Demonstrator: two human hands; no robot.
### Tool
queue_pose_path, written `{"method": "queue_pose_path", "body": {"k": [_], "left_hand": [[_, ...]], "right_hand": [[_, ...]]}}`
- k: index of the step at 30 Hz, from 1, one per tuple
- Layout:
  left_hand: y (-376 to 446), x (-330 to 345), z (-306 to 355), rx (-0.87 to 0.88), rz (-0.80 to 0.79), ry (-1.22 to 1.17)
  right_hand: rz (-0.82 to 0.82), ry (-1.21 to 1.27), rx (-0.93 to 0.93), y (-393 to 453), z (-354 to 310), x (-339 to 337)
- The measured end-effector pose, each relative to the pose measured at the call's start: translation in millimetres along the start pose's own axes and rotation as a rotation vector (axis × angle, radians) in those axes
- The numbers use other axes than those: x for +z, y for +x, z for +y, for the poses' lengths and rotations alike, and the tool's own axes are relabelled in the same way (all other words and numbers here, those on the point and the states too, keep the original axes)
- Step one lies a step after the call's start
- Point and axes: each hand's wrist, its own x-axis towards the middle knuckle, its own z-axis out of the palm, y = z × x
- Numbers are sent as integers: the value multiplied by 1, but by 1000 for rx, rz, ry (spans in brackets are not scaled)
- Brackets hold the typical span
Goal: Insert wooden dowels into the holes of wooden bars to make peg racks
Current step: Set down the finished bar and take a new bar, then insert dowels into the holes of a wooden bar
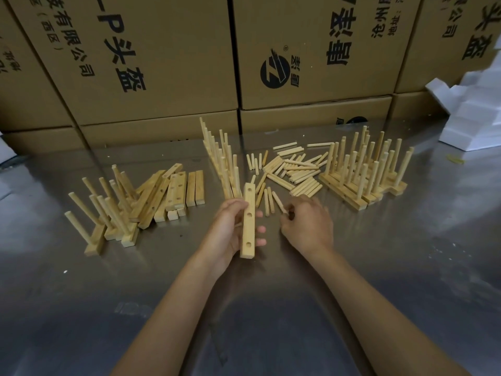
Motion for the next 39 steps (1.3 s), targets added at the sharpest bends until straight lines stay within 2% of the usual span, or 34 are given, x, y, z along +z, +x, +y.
{"method": "queue_pose_path", "body": {"k": [3, 7, 11, 14, 17, 19, 26, 32, 35, 37, 39], "left_hand": [[0, -2, 3, -13, -26, 12], [0, -5, 5, 23, 8, 45], [0, -9, 1, 37, 40, 77], [0, -11, 3, 20, -12, 86], [-1, -11, 3, -11, -76, 68], [-1, -11, 5, -21, -88, 59], [-1, -13, 10, -23, -123, 72], [-3, -16, 13, 41, -132, 173], [-3, -16, 11, 115, -91, 273], [-4, -16, 9, 134, -76, 320], [-4, -15, 7, 141, -81, 349]], "right_hand": [[69, 31, 80, 0, 1, -5], [-25, -74, 37, 1, 4, -5], [-43, -35, 50, 1, 1, -9], [-8, 176, 24, 2, 2, -22], [-158, 535, -82, 2, -7, -38], [-224, 599, -134, -3, -15, -42], [-24, 511, -203, -10, -22, -43], [-27, 348, -333, -11, -23, -39], [45, 179, -416, -15, -25, -37], [65, 121, -416, -16, -25, -35], [36, 167, -361, -16, -25, -31]]}}
